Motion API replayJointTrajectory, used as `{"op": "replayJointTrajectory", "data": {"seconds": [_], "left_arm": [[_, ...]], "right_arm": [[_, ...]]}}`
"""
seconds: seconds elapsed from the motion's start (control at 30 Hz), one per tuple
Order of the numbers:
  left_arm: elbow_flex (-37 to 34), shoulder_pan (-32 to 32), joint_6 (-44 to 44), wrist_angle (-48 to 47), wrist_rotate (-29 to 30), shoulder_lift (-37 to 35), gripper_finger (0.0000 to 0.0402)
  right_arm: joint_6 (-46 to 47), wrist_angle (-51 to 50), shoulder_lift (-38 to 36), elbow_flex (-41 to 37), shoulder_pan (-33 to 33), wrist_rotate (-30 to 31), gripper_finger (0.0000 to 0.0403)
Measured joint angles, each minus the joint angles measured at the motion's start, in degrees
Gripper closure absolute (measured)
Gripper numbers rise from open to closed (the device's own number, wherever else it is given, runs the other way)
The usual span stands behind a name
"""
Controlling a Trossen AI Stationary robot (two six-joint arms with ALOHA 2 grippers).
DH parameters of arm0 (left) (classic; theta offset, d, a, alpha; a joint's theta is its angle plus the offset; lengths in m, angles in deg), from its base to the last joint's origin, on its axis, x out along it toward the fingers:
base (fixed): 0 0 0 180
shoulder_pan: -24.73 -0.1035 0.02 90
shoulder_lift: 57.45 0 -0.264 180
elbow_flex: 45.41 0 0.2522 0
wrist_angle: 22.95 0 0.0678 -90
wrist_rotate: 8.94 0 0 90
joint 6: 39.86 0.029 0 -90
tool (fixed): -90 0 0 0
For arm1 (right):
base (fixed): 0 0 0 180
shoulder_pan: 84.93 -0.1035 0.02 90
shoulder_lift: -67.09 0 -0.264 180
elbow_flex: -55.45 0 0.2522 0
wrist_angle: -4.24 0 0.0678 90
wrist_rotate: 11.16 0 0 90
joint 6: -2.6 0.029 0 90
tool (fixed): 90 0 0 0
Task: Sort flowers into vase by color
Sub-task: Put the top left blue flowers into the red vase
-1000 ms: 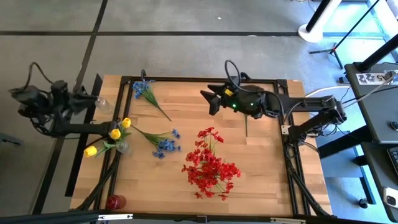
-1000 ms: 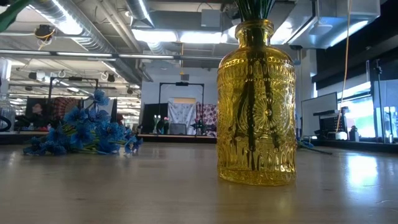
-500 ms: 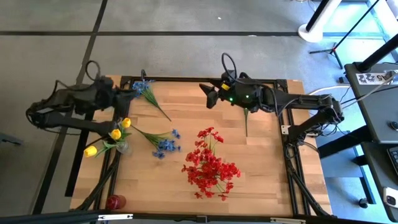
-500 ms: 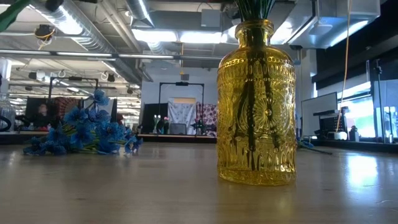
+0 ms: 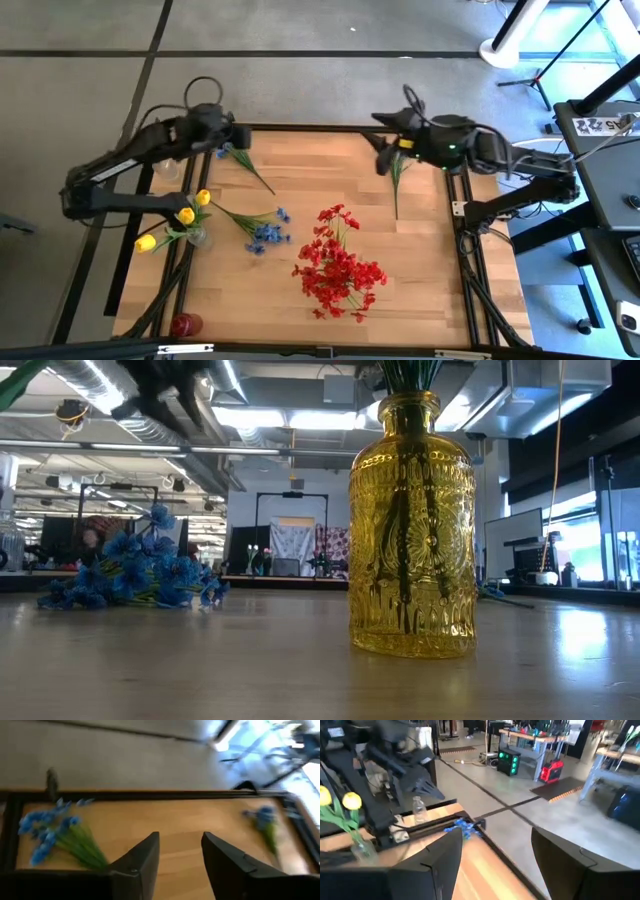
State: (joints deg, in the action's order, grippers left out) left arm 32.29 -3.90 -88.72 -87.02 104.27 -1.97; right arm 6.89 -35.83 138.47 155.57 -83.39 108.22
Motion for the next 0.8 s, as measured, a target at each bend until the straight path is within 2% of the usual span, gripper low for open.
{"op": "replayJointTrajectory", "data": {"seconds": [0.23,0.43,0.6,0.8], "left_arm": [[0.00,-6.29,-8.28,-1.23,-1.44,13.56,0.0209],[0.00,-11.08,-13.94,-3.37,-3.88,23.19,0.0193],[0.00,-14.52,-14.20,-10.10,-7.72,30.66,0.0190],[0.00,-17.92,-14.19,-6.57,-7.85,37.29,0.0190]], "right_arm": [[0.70,-13.76,-4.15,0.00,-0.02,-1.75,0.0158],[8.37,-24.81,-4.71,-0.91,-0.02,-4.61,0.0095],[12.65,-25.79,-4.68,-5.95,-0.02,-5.04,0.0035],[14.91,-18.90,-4.59,-13.25,-0.02,-5.85,0.0005]]}}
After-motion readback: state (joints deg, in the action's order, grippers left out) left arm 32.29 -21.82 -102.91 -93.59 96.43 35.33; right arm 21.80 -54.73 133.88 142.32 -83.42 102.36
